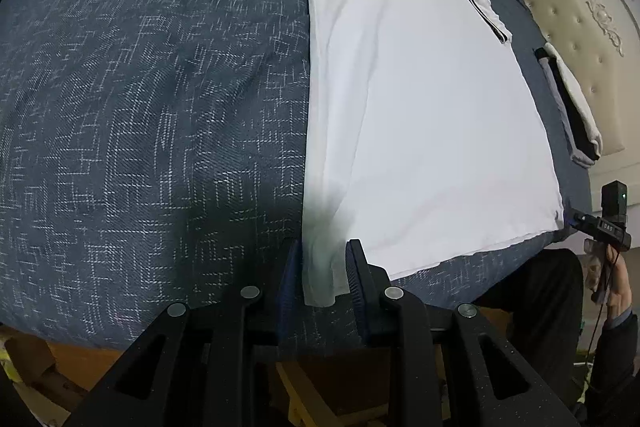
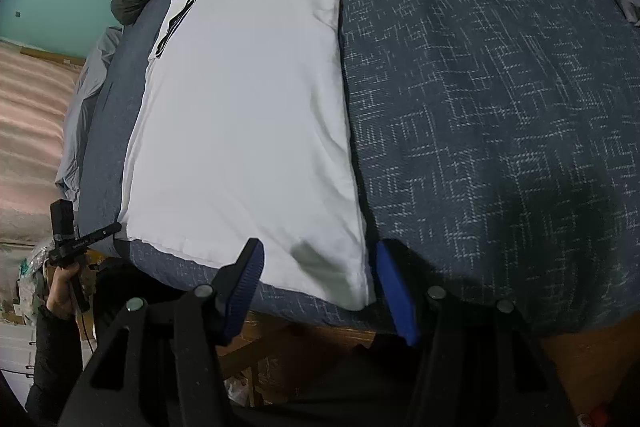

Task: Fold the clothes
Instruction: 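Grasp the hem corners with both grippers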

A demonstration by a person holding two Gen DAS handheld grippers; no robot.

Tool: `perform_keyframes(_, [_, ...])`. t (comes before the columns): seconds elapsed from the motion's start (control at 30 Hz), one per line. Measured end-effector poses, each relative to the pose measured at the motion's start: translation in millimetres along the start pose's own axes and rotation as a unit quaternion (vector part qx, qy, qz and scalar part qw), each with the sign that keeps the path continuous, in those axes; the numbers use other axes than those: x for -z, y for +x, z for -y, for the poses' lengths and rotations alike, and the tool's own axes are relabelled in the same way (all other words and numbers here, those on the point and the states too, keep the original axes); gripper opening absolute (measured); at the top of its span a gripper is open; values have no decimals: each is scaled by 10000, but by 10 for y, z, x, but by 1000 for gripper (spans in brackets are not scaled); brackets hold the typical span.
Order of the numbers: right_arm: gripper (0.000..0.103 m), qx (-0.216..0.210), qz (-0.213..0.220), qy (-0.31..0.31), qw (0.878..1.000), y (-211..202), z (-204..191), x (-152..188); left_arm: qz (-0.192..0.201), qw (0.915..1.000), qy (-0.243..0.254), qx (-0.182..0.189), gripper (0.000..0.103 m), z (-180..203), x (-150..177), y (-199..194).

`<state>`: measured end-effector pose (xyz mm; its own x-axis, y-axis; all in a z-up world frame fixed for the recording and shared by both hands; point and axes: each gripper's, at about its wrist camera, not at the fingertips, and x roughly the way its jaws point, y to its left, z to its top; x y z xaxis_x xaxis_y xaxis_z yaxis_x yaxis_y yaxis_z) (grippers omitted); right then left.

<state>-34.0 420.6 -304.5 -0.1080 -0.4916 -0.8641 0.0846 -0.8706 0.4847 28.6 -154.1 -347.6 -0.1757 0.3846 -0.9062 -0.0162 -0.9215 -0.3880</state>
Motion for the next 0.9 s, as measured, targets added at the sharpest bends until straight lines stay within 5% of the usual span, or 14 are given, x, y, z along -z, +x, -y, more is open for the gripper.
perform_keyframes(0.27, [59,-17,-59,105,9999,62,20,12,-11,9999,126,19,26,16,11,40])
perform_keyframes(0.47, [56,-1,-20,53,10000,67,-5,33,-29,9996,272,76,9,37,26,39])
perform_keyframes(0.63, [17,79,-96,-130,9998,92,-34,65,58,9994,320,122,4,17,34,-35])
perform_keyframes(0.9, [4,-142,169,-318,9992,-129,-109,88,367,9982,408,225,4,27,69,-398])
